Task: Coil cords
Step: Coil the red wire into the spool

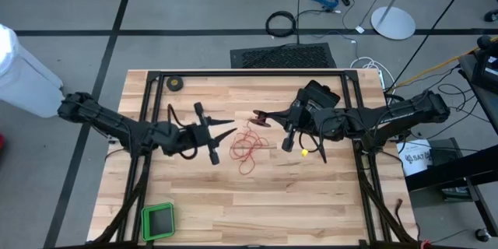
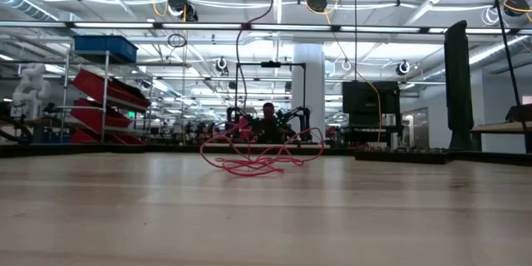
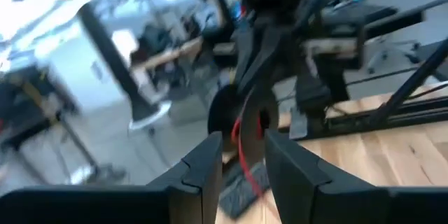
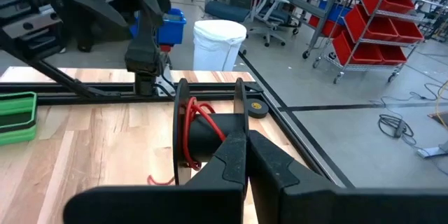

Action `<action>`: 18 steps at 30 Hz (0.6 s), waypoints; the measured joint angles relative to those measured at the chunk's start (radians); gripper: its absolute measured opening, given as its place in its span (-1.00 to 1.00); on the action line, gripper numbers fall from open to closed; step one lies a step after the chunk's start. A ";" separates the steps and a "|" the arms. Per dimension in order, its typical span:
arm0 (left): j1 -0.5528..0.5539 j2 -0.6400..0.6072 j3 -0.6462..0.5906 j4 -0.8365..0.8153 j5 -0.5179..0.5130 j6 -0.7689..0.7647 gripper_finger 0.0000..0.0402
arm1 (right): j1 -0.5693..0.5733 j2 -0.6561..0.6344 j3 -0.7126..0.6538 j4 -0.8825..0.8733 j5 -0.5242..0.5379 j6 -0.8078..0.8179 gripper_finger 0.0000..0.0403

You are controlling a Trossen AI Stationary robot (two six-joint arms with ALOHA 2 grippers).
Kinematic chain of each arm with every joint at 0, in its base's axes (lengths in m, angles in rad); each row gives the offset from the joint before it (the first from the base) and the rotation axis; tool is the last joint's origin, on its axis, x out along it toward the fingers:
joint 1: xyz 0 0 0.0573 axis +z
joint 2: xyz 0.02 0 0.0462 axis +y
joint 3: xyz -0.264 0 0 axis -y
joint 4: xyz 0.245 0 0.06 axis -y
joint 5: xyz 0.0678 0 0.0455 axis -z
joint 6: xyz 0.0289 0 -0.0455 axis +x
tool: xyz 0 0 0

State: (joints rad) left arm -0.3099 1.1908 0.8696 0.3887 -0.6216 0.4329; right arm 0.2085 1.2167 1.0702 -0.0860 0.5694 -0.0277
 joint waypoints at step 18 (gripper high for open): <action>0.147 0.147 0.073 0.019 0.367 -0.008 -0.48 | 0.003 0.000 0.000 0.001 -0.051 -0.044 -1.00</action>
State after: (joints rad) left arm -0.1633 1.3376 0.9429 0.4076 -0.2550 0.4248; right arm 0.2111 1.2169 1.0705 -0.0849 0.5179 -0.0719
